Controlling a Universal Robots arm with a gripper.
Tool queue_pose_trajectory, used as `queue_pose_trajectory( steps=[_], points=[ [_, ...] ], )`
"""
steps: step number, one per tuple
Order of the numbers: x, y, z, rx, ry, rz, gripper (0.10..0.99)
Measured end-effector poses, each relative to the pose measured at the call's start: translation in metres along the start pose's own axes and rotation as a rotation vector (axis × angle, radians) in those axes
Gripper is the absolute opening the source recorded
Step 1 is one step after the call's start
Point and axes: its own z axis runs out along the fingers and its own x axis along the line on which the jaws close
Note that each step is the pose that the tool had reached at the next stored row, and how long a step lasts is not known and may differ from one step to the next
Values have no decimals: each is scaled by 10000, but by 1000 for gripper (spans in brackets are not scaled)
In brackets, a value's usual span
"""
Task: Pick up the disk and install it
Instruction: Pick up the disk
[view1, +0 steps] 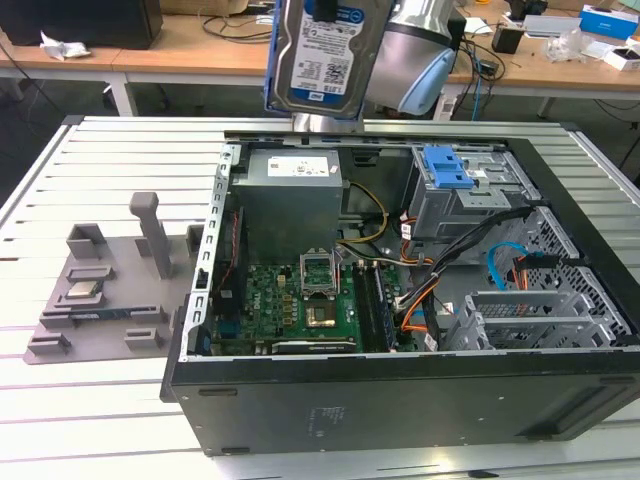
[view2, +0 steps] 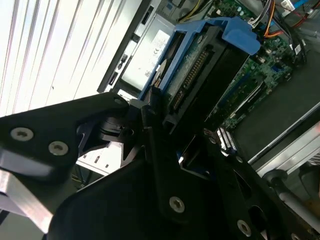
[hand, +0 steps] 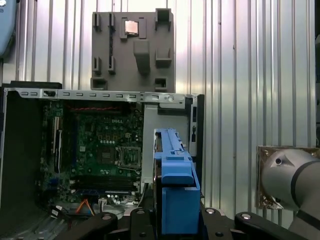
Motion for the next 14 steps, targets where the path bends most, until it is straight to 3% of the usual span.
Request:
queue_pose_trajectory(
  steps=[3, 5, 9, 14],
  points=[
    [2, -128, -7, 0, 0, 0, 365],
    [4, -263, -13, 1, 0, -2, 365],
    [7, -451, -22, 1, -2, -1, 365],
    [10, -636, -32, 0, -1, 0, 365]
  ],
)
